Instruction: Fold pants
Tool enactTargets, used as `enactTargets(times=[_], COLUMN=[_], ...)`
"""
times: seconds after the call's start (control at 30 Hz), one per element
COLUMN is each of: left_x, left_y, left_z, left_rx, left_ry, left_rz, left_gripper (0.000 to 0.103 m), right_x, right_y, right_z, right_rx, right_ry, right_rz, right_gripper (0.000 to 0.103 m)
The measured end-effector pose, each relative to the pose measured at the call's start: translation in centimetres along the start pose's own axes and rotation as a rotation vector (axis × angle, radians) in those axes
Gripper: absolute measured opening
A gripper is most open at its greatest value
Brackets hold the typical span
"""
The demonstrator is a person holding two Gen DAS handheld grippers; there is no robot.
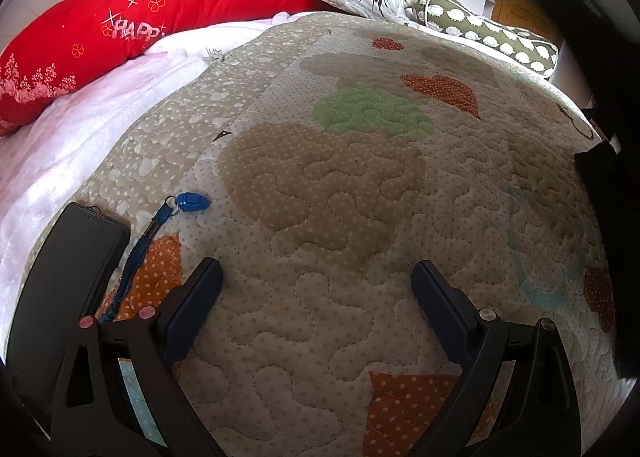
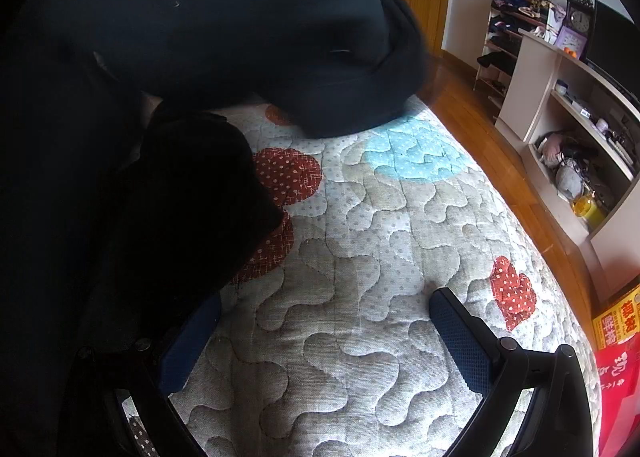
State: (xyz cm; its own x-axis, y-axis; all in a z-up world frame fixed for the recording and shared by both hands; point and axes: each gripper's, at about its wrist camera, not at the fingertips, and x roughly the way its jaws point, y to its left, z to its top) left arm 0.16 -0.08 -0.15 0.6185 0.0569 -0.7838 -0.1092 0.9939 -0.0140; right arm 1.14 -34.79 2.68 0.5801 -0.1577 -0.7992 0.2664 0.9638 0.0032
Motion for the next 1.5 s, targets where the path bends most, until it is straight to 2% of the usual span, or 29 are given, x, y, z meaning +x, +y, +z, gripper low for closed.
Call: enactTargets(times=[0.57,0.7,0.77,0.9,1.0,1.1,1.2,1.33,1.5], left_x=[0.0,-0.7,-1.7,-5.6,-8.4,-10.4,-11.6,-12.7,-13.3], left_y=[-0.1,-0.2,0.0,0.4,0.5,0.6,0.1,-1.0,-2.4], left_z=[0.2,0.4,0.2,-0.5,-0.5,-0.5,-0.5,-0.6,-0.6], left_rx=[0.005,0.046,0.034,0.015,0.006,-0.021,-0.022,-0.01,0.013], left_ry=[0.004,0.056,0.059,-0.002,-0.069,-0.087,-0.104,-0.123,-0.134], left_rz=[0.007,0.005,0.023,0.016,0.017,-0.018,-0.021,-0.029,-0.032], left_gripper=[0.097,0.097,0.097,0.097,0.097,0.097,0.097,0.097,0.097], right_x=[0.1,-0.3,-0.5,-2.0,-5.0,-7.6,-9.2,-10.3,-10.7], right_y=[0.1,0.2,0.6,0.1,-0.4,0.6,2.3,3.5,3.3], right_z=[0.0,-0.2,0.0,-0.2,-0.9,-1.5,-2.1,-2.7,-2.7], right_rx=[0.0,-0.004,-0.011,0.002,0.051,0.004,-0.098,-0.117,-0.136], right_ry=[-0.001,-0.003,0.009,-0.004,-0.073,-0.156,-0.199,-0.213,-0.174], right_rz=[0.0,-0.007,-0.02,0.081,0.184,0.235,0.238,0.252,0.252], right_gripper=[0.103,0.103,0.103,0.1,0.1,0.1,0.1,0.1,0.1])
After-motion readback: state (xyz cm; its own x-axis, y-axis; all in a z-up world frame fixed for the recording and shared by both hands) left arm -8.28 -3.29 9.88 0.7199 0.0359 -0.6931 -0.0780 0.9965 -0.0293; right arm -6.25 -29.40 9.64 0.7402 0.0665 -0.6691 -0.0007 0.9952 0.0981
